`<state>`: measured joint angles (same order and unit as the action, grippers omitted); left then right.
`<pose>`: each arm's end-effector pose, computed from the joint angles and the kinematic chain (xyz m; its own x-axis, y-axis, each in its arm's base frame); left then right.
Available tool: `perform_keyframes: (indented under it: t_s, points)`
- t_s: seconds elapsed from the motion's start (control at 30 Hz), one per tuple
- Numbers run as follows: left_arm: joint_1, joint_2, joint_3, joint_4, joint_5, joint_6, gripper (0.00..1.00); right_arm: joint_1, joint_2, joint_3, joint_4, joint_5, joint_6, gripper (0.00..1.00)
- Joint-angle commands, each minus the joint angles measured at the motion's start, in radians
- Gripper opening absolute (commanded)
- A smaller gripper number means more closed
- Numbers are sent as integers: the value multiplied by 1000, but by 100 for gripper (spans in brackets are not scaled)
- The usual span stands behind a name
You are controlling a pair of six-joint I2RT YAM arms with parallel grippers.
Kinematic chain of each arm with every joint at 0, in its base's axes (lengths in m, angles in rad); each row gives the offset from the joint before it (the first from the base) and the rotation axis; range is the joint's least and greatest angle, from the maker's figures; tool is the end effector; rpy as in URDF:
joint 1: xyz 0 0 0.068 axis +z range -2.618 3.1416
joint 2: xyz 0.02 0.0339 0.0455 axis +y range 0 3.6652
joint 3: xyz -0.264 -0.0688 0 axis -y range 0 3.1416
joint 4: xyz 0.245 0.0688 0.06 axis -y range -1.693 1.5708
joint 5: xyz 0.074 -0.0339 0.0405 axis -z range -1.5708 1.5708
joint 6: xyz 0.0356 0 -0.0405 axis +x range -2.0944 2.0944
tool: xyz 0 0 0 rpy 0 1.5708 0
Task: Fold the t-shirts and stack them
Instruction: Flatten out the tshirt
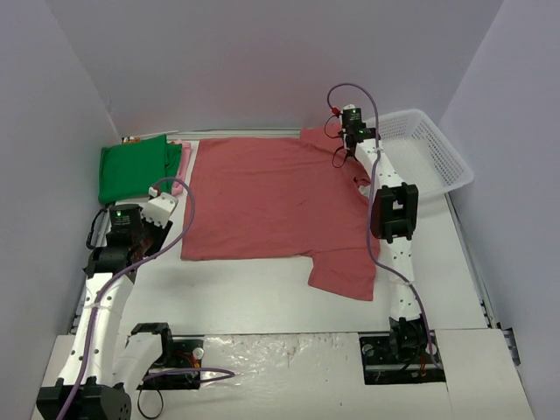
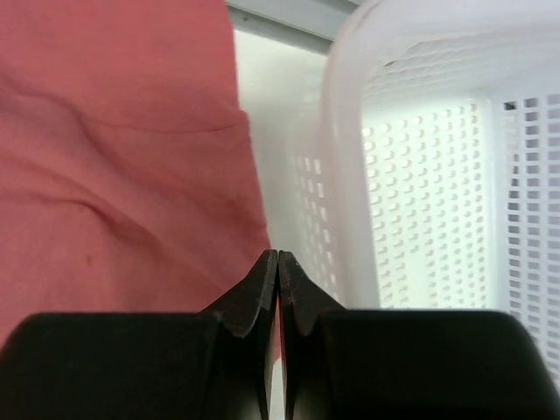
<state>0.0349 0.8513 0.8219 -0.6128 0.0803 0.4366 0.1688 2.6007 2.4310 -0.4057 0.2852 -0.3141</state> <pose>0.1803 0.0034 0.2993 -0.5300 0.4033 -0.7460 0.2798 0.9136 0.2951 0.5820 0.0890 0.2083 -0.5323 -0.3915 -0.7506 -0.0978 0.9092 -0.4048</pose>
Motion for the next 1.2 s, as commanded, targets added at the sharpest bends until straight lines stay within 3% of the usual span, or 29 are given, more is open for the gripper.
perform_keyframes:
  t_s: [0.0,0.4,0.77,0.87,1.0,1.07,1.1,1.17]
  points:
    - [14,-4,40,-31,30,-10,41,-9,18,48,37,101,-9,0]
    - [62,12,51,-53,73,-10,44,-49,107,111,105,212,-57,0]
    - [65,15,51,-53,85,-1,46,-51,84,79,188,281,-131,0]
    - [63,14,59,-54,99,2,47,-52,-31,-1,186,136,-109,0]
    - [63,-11,92,-54,127,31,52,-39,-276,-292,185,-202,-34,1]
    - [59,-29,123,-68,172,89,57,-23,-433,-399,156,-333,-37,9]
    - [54,-26,138,-88,200,124,59,-15,-474,-447,130,-375,-45,24]
    - [27,-2,169,-160,232,236,62,8,-598,-574,43,-463,-71,33]
